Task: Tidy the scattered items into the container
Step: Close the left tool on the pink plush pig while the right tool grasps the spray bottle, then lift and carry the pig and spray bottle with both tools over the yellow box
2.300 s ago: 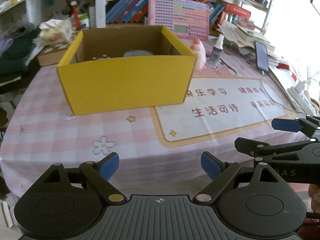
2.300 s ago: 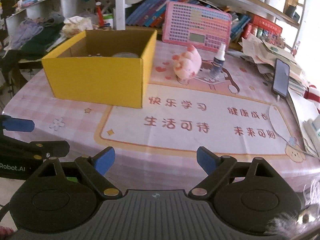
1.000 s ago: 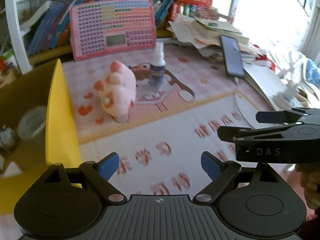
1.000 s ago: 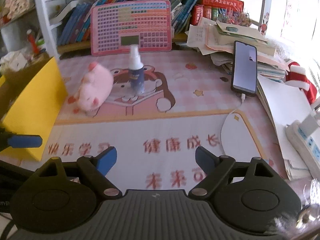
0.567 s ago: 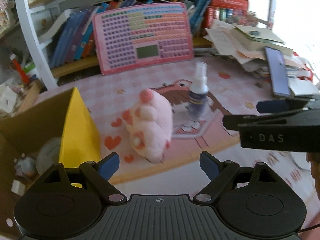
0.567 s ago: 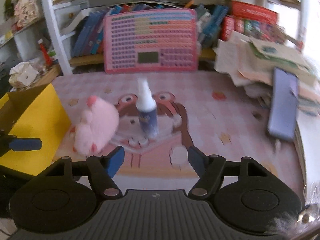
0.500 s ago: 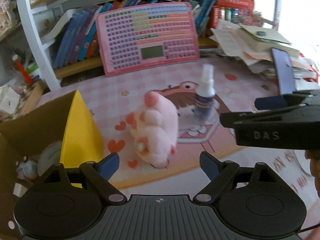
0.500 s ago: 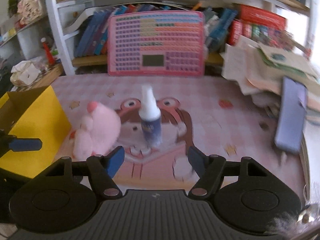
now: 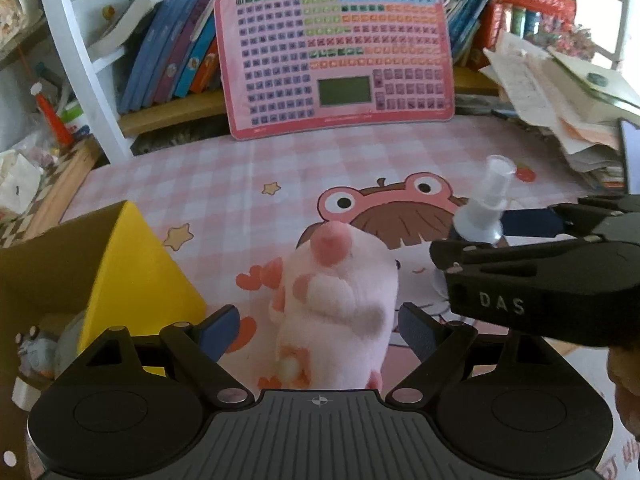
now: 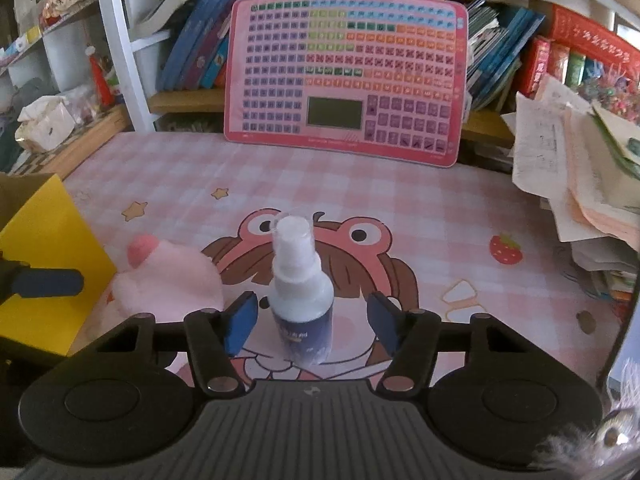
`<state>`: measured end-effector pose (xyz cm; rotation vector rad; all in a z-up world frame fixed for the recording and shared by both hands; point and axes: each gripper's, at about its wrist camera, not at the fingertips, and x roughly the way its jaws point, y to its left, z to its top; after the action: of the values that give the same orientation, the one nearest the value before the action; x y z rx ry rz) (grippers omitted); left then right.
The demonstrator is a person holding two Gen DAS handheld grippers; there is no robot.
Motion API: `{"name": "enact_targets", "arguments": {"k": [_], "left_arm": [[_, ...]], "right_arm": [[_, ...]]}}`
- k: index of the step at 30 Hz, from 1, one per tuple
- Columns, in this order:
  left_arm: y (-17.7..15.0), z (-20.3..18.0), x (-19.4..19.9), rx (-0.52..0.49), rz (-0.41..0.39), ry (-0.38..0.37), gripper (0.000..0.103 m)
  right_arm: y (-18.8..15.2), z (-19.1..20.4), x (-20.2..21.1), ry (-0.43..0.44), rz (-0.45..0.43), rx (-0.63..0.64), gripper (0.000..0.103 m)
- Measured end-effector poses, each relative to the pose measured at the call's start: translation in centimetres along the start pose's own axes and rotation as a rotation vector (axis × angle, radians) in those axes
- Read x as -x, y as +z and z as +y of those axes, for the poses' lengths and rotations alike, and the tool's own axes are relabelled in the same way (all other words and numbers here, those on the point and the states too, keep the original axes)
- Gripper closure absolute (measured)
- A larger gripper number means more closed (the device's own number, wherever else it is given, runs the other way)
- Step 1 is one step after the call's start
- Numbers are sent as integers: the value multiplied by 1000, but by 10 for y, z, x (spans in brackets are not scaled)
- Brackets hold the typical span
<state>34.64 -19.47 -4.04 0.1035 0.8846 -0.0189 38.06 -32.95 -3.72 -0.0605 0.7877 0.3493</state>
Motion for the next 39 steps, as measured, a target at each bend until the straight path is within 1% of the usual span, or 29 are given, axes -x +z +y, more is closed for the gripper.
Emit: {"name": "enact_targets", "arguments": {"k": [4, 6, 8, 9, 13, 18, 22, 29, 34, 39], "left_arm": [[7, -3, -15, 4, 24, 5, 16], [9, -4, -22, 4, 38, -1, 19], [11, -4, -27, 7, 50, -14, 24], [10, -4, -28, 6, 54, -22, 27], [9, -4, -26, -4, 39, -33, 38], [6, 1, -13, 26, 27, -79, 44], [-1, 1, 4, 33, 16, -127, 44], [-15, 3, 40, 46, -18, -182, 44], [-25, 6, 70, 40, -50, -225, 44], [-39, 13, 102, 31, -84, -288, 44]], "right_arm": [[0, -7, -9, 17, 12, -18, 53], [-1, -10, -12, 28, 14, -28, 56], [-1, -11, -14, 45, 13, -31, 65], [-1, -11, -14, 55, 13, -30, 72], [-1, -10, -12, 58, 12, -29, 72], [-4, -14, 0, 55, -8, -61, 72], [-9, -16, 12, 53, -17, -82, 72], [-26, -10, 43, 49, -24, -121, 72], [-41, 3, 70, 21, -30, -112, 72], [-54, 16, 98, -7, -36, -118, 72]]}}
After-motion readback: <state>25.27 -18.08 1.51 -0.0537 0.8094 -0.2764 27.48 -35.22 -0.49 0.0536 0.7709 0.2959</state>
